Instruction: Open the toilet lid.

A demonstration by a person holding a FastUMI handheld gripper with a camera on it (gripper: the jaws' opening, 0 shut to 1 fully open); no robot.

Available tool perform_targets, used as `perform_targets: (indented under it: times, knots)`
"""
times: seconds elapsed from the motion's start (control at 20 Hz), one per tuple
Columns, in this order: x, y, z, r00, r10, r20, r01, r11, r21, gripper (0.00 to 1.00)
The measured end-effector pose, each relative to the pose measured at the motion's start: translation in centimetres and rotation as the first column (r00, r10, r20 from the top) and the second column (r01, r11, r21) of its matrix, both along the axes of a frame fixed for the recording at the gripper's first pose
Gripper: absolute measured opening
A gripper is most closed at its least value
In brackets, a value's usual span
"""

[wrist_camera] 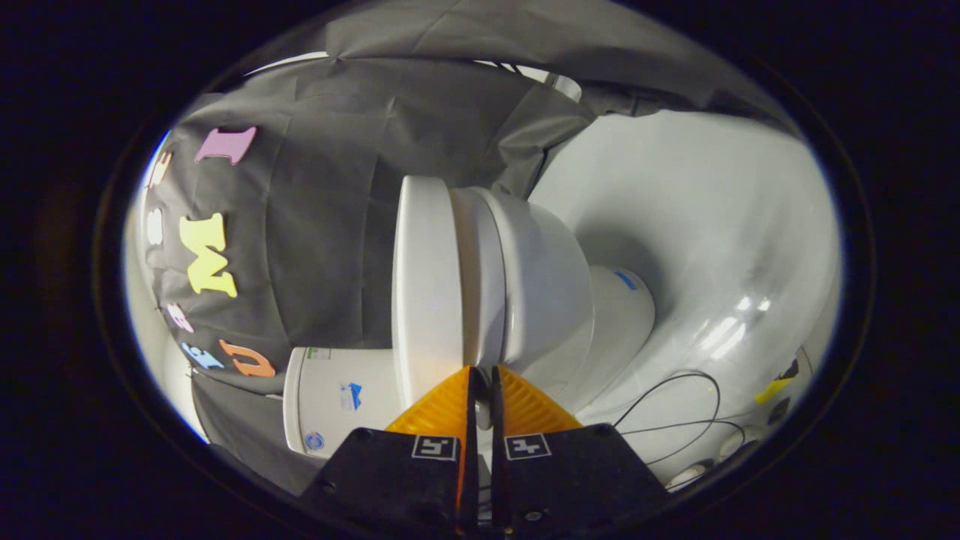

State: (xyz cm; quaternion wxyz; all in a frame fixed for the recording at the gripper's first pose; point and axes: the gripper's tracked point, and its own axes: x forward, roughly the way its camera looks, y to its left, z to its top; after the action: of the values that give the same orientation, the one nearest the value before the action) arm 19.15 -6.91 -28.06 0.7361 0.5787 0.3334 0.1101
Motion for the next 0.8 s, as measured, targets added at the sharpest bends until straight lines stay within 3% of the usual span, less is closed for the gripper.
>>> perform_targets:
  times: [0.6,0.8]
  knots:
    - [0.2,0.4,0.9,0.999,0.012,-0.042,-0.016,0.997,-0.08,0.07]
    - [-0.1,0.7,2.1,1.0,0.013,-0.005,-0.014,0.996,-0.092,0.05]
